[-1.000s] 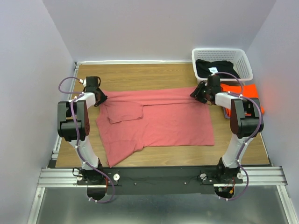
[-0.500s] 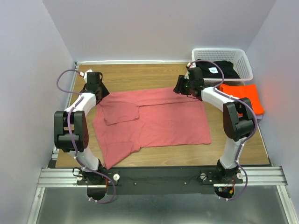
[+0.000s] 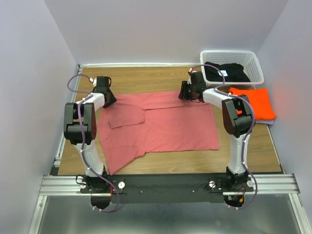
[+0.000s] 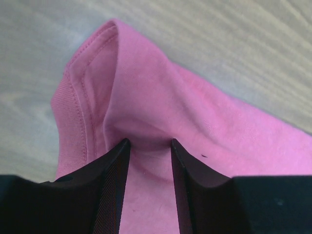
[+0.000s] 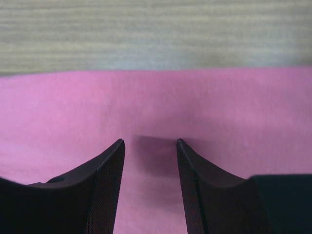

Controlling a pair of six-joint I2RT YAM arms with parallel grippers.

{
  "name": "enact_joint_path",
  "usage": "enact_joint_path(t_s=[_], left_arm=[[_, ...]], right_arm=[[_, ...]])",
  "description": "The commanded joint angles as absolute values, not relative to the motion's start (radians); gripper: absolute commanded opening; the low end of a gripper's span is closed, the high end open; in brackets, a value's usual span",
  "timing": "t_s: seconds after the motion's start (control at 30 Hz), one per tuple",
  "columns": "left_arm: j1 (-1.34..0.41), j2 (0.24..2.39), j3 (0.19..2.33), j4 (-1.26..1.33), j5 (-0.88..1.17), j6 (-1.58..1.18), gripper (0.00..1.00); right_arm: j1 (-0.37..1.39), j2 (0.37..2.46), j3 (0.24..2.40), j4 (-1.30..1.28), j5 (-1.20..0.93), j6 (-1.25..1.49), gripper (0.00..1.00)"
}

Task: Fold and stack the t-shirts
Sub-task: Fold the tshirt

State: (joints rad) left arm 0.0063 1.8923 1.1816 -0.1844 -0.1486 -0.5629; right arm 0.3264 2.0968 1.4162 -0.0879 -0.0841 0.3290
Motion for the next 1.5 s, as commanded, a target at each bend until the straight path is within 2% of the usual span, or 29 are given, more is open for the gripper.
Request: enact_joint_path(t_s=[0.0,0.2,0.33,0.37,0.47,0.5,0.53,0.7,0.8,1.0,1.1,1.47], left_arm=[[0.014,1.997,1.267,-0.239,-0.189,-0.545,0.47],[0.023,2.131,1.498,-0.288,-0.183,-0.526,0.47],[0.028,2.178,1.630,-0.308,-0.170,-0.497,0.51],[0.028,2.174,1.650,-0.308,-0.172,-0.494,0.54],[0.029,2.113,1.677,-0.308,-0.178,-0.488,0.72],[0.029,2.059,1.674,-0.310,-0.178,-0.486,0.73],[0.028,2.028,1.648,-0.311,-0.179,-0.486,0.77],[0.028,1.745,1.427,-0.316,-0.215,-0.514,0.77],[0.029,1.588,1.200,-0.336,-0.221,-0.517,0.77],[0.028,1.352,0.932,-0.434,-0.278,-0.567,0.75],[0.028,1.303,0.855,-0.449,-0.270,-0.592,0.75],[0.040,1.347,0.721,-0.454,-0.264,-0.627,0.57]], right_arm=[[0.328,2.198,1.500,-0.107,-0.034,0.295,0.54],[0.330,2.344,1.666,-0.113,-0.037,0.261,0.55],[0.328,2.385,1.796,-0.140,-0.066,0.227,0.58],[0.330,2.384,1.840,-0.147,-0.074,0.221,0.61],[0.328,2.326,1.859,-0.172,-0.101,0.209,0.64],[0.328,2.303,1.847,-0.176,-0.113,0.209,0.64],[0.328,2.243,1.829,-0.182,-0.115,0.210,0.66],[0.330,2.027,1.583,-0.209,-0.110,0.248,0.67],[0.328,1.879,1.403,-0.264,-0.100,0.291,0.67],[0.328,1.619,1.151,-0.382,-0.038,0.336,0.67],[0.328,1.533,1.072,-0.417,-0.040,0.363,0.67],[0.327,1.447,0.956,-0.459,0.025,0.410,0.67]])
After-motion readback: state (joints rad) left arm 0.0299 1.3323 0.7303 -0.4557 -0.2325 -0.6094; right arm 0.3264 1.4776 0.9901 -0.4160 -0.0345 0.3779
